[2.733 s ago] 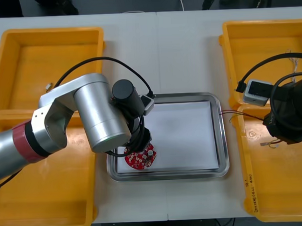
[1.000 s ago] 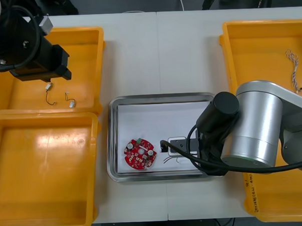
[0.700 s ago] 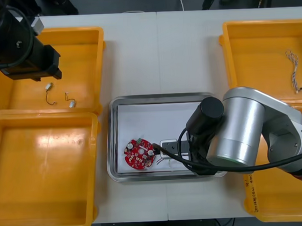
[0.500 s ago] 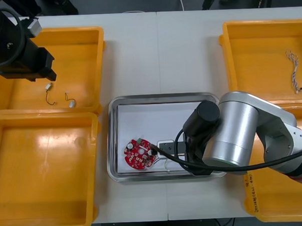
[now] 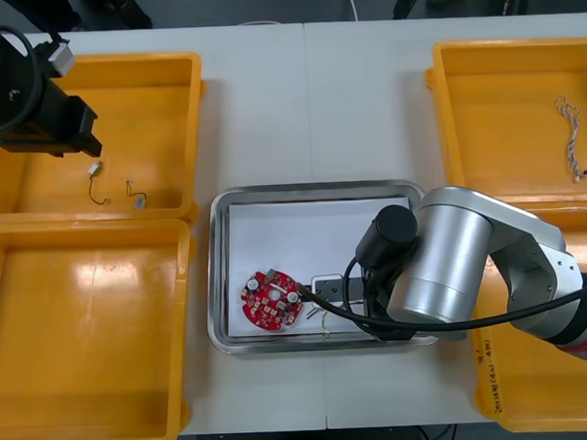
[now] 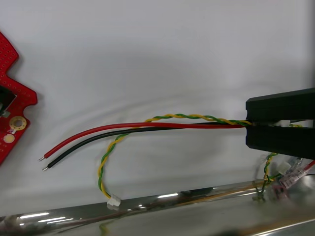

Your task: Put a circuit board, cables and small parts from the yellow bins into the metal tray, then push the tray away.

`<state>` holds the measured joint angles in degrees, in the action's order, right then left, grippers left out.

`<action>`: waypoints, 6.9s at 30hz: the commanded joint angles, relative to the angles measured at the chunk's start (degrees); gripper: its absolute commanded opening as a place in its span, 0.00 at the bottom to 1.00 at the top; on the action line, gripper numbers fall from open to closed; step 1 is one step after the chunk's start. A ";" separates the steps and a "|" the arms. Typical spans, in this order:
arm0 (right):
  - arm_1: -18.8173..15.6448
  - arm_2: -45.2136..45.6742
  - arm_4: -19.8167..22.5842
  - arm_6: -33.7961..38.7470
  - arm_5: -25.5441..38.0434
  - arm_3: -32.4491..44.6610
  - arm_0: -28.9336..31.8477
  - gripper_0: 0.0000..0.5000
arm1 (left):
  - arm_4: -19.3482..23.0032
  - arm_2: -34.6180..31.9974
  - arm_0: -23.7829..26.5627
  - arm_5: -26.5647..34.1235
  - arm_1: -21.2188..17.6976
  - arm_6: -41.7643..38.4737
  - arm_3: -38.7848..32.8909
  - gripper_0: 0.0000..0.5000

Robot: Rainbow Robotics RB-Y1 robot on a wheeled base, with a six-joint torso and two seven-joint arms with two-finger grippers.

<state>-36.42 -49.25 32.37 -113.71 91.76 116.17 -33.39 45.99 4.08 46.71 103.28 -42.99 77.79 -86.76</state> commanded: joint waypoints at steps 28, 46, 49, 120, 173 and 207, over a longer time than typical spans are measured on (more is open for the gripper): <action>2.93 6.89 -1.26 -0.46 6.94 4.94 -1.85 1.00 | -10.22 2.43 2.86 -18.11 5.02 8.78 18.56 1.00; 2.31 35.10 12.10 21.95 18.24 9.60 -4.40 1.00 | -11.89 6.12 2.86 -29.10 7.04 9.66 25.41 1.00; 0.82 38.35 13.33 26.26 18.24 9.78 -4.31 1.00 | -12.16 6.91 2.77 -30.24 7.13 9.48 26.03 1.00; -12.98 73.68 9.99 26.96 13.35 -17.56 7.90 1.00 | -15.76 -4.43 -0.92 -0.09 9.77 2.80 -0.78 0.00; -12.98 54.17 2.00 19.23 -15.21 -69.59 -23.38 1.00 | -19.10 24.14 -2.06 6.06 24.97 -38.33 -17.21 0.00; -7.97 53.38 0.24 15.53 -30.24 -93.41 -33.93 1.00 | -16.29 31.69 -2.15 -9.15 23.04 -37.01 -3.94 0.00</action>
<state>-44.80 5.37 33.48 -96.94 62.76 24.51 -62.41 29.17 34.74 44.81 94.87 -19.21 41.00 -90.41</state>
